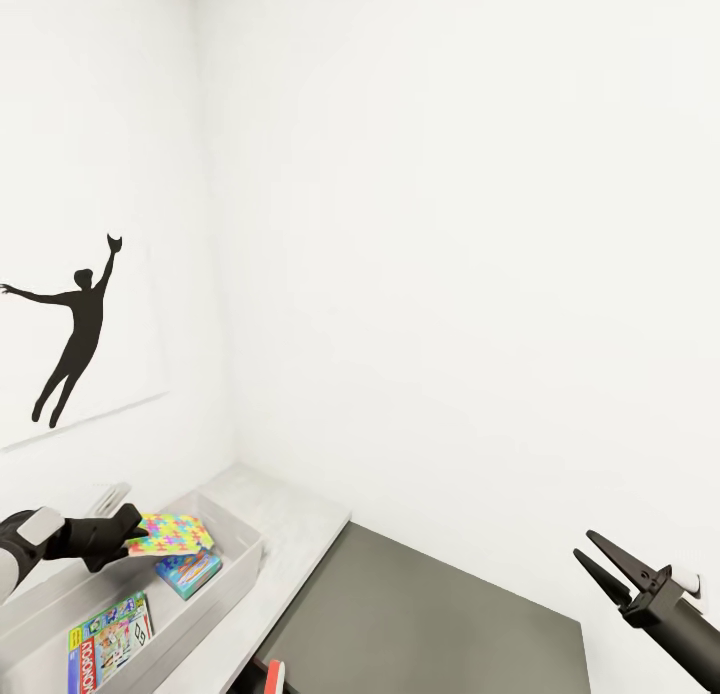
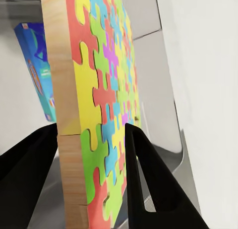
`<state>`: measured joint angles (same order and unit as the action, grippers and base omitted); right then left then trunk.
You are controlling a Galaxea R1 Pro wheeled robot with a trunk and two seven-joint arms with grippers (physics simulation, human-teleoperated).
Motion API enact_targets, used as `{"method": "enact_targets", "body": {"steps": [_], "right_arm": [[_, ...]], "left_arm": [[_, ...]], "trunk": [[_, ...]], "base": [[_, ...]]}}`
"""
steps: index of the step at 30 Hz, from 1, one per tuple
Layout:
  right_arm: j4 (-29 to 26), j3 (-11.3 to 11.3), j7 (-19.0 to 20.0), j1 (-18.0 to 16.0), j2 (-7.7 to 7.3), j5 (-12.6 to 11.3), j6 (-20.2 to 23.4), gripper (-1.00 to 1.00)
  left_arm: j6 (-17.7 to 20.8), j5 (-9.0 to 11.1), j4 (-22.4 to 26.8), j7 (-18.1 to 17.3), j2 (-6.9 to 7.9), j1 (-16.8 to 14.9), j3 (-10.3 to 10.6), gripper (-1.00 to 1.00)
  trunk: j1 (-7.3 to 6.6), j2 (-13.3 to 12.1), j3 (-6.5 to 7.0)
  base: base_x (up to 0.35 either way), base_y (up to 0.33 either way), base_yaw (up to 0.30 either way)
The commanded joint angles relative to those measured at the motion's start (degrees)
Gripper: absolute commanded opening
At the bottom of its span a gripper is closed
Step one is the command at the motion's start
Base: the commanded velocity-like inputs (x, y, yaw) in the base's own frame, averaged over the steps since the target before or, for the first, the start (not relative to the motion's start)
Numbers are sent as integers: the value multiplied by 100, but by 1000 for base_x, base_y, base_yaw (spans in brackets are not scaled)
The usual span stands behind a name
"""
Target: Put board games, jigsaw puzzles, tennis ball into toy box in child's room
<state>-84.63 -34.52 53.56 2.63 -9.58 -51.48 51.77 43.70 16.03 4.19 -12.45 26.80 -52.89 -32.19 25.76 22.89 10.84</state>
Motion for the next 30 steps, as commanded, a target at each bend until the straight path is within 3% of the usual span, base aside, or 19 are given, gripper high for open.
{"method": "enact_targets", "body": {"steps": [1,16,20,30], "right_arm": [[-5,-2,5,1,-1,-10,26,100],[7,-2,5,1,-8,-11,26,100],[8,-2,5,1,-8,-11,28,100],[16,-2,5,1,-9,-11,27,100]], "left_arm": [[25,58,3,0,-4,2,37,-100],[24,58,3,15,-61,22,37,-100],[19,67,0,248,-68,24,33,-100],[26,396,-2,596,-69,24,21,-100]], "trunk": [[2,3,-1],[2,3,-37],[2,3,-68],[2,3,-150]], "base": [[0,0,0],[0,0,0],[0,0,0],[0,0,0]]}}
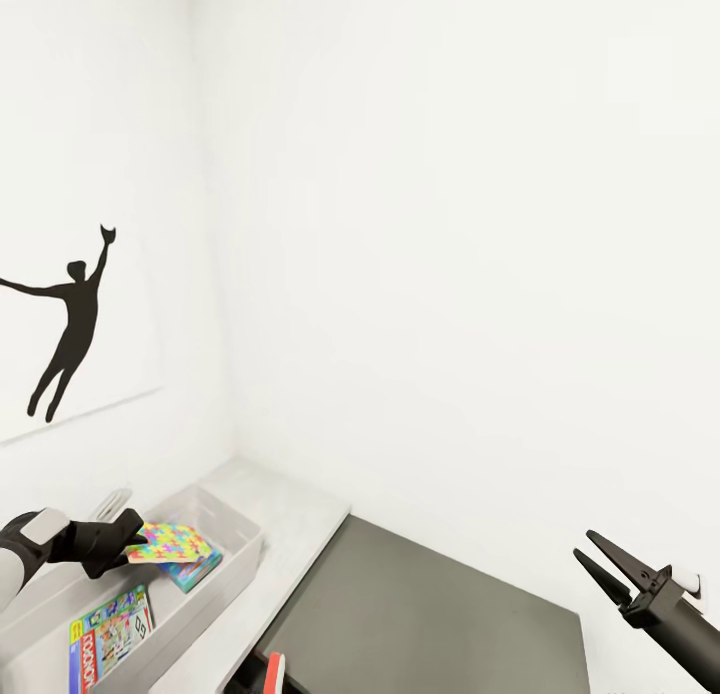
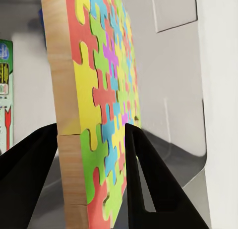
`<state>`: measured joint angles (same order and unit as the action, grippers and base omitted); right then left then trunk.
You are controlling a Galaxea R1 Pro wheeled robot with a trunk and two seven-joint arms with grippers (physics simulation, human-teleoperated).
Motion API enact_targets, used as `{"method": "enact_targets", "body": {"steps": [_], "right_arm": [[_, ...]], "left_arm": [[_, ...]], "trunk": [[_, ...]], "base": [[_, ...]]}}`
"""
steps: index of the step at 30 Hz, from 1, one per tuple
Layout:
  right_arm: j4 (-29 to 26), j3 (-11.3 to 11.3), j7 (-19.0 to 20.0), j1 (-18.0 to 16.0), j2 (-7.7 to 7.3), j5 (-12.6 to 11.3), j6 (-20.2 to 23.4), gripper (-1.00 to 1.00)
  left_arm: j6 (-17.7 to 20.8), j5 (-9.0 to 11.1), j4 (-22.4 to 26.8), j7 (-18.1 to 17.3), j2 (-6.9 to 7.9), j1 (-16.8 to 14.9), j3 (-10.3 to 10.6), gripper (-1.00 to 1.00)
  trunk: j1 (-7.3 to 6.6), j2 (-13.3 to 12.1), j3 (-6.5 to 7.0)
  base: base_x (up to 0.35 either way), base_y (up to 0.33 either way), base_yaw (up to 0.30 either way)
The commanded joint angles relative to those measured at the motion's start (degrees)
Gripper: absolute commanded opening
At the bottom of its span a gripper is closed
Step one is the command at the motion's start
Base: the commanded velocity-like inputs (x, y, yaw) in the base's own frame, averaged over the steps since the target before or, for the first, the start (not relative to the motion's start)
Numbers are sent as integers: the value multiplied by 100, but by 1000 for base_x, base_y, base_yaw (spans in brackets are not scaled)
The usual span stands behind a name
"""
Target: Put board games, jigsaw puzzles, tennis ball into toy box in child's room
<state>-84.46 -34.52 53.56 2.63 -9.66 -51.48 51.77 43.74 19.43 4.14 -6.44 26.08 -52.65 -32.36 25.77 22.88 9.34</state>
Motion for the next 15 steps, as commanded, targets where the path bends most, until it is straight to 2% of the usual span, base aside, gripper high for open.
{"method": "enact_targets", "body": {"steps": [1,15], "right_arm": [[-1,-2,5,1,-1,-11,26,100],[0,-1,5,1,-1,-11,26,100]], "left_arm": [[21,63,4,2,2,1,38,-100],[28,96,1,29,2,1,45,-100]], "trunk": [[2,3,-10],[2,3,-126]], "base": [[0,0,0],[0,0,0]]}}
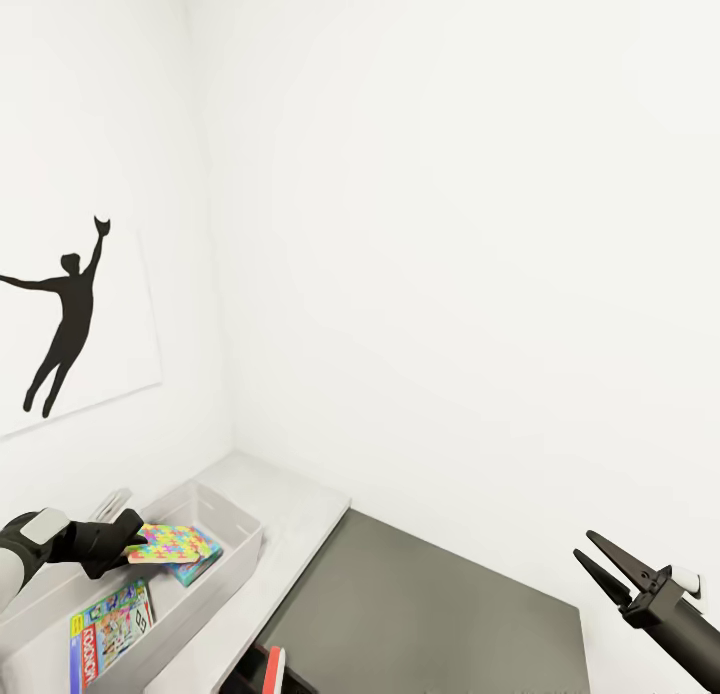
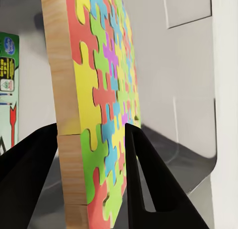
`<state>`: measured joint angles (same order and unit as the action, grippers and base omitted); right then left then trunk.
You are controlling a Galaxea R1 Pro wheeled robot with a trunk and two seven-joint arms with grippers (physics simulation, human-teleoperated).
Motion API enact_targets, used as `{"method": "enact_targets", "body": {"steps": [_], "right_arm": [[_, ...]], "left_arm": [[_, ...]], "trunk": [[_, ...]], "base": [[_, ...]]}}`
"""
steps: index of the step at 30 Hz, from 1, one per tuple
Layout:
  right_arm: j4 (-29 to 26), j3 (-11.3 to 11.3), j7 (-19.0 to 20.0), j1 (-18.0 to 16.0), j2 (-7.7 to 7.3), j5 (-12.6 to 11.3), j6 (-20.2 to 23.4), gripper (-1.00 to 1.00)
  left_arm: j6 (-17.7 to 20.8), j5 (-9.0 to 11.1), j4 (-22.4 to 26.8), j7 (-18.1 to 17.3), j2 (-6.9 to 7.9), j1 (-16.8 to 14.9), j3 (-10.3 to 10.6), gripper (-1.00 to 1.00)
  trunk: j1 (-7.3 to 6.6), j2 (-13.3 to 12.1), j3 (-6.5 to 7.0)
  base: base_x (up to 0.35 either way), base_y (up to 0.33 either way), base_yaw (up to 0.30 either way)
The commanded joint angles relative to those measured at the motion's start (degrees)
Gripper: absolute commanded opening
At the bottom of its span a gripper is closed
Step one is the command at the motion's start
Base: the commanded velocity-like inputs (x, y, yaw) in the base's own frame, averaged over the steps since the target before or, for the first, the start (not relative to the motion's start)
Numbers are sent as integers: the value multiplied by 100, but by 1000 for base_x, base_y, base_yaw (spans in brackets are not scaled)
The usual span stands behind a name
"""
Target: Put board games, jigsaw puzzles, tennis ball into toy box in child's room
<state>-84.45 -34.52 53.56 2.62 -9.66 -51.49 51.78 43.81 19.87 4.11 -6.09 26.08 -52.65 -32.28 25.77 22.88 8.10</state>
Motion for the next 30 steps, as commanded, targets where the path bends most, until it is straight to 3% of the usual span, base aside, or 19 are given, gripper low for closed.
{"method": "enact_targets", "body": {"steps": [1,5,6,24,30], "right_arm": [[-1,-2,5,1,-1,-10,26,100],[10,-2,5,1,-1,-10,26,100],[13,-3,5,1,-1,-10,26,100],[13,-3,9,1,-1,-10,26,100],[16,-3,13,1,-1,-10,26,100]], "left_arm": [[22,52,2,-7,2,1,38,-100],[22,54,-9,-6,2,1,37,-100],[22,55,-18,-6,2,1,37,100],[35,64,-29,-36,42,1,4,100],[411,60,-27,-76,84,1,-33,100]], "trunk": [[2,3,-5],[2,3,-13],[2,3,-14],[2,3,-16],[2,3,-16]], "base": [[0,0,0],[0,0,0],[0,0,0],[0,0,0],[0,0,0]]}}
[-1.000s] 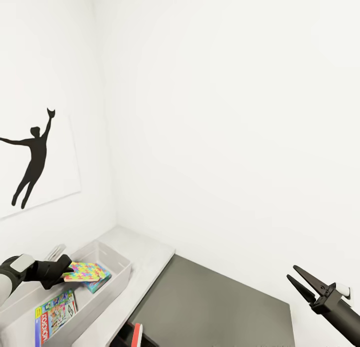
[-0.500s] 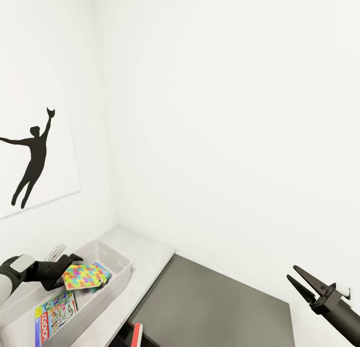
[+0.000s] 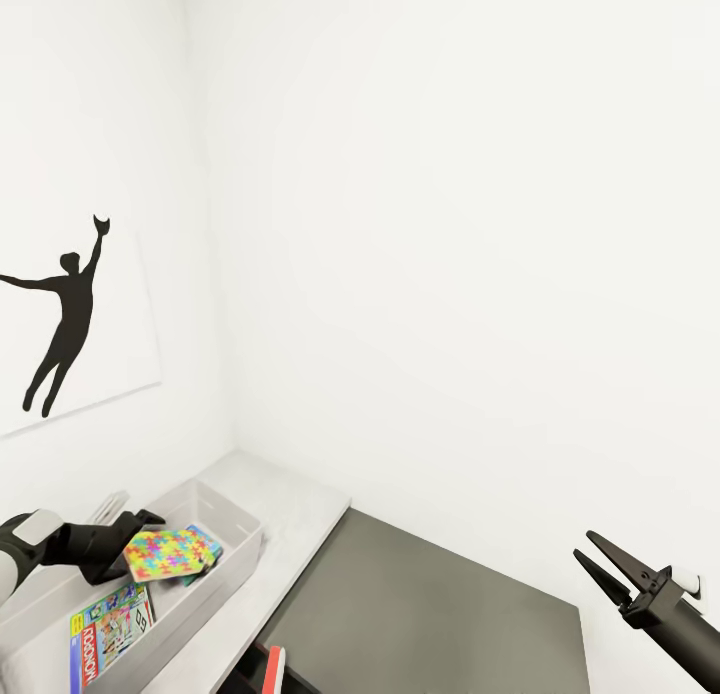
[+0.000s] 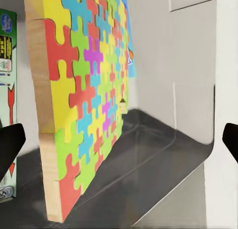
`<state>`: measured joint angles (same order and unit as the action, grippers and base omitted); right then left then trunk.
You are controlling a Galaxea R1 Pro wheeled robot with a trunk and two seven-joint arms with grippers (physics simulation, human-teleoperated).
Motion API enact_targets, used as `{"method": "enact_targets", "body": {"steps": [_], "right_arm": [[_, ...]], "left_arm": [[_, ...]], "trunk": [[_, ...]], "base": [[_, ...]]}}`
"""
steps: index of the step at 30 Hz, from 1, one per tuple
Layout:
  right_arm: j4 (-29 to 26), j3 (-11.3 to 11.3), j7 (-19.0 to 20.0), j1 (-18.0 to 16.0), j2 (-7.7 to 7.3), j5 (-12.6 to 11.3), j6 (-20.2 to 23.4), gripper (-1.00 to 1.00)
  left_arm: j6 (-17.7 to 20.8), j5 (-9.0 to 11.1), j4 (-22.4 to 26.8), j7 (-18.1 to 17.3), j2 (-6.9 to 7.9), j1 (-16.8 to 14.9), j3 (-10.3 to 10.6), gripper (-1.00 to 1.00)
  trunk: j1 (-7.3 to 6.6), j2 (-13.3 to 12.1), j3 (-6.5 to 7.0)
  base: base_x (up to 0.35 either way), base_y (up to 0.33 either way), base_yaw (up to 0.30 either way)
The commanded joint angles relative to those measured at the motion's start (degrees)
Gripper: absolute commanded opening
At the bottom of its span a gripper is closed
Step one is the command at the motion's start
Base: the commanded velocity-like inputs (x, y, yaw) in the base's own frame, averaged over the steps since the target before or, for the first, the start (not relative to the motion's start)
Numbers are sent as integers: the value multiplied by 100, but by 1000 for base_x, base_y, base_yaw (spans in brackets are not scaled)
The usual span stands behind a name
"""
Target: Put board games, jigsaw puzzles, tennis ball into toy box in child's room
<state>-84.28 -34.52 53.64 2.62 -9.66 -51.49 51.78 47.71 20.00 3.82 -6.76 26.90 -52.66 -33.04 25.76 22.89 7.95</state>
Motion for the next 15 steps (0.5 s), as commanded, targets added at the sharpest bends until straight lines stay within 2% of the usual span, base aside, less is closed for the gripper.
{"method": "enact_targets", "body": {"steps": [1,5,9,15], "right_arm": [[-1,-2,5,1,-1,-10,25,100],[-1,-2,6,1,-1,-10,25,100],[-1,-2,4,1,-1,-10,25,100],[-1,-2,6,1,-1,-10,25,100]], "left_arm": [[93,45,3,-14,8,1,29,100],[189,41,2,-34,19,1,9,100],[246,49,-1,-48,91,1,2,100],[393,61,-1,-126,301,1,-7,100]], "trunk": [[2,3,-1],[2,3,-1],[2,3,-1],[2,3,-1]], "base": [[0,0,0],[0,0,0],[0,0,0],[0,0,0]]}}
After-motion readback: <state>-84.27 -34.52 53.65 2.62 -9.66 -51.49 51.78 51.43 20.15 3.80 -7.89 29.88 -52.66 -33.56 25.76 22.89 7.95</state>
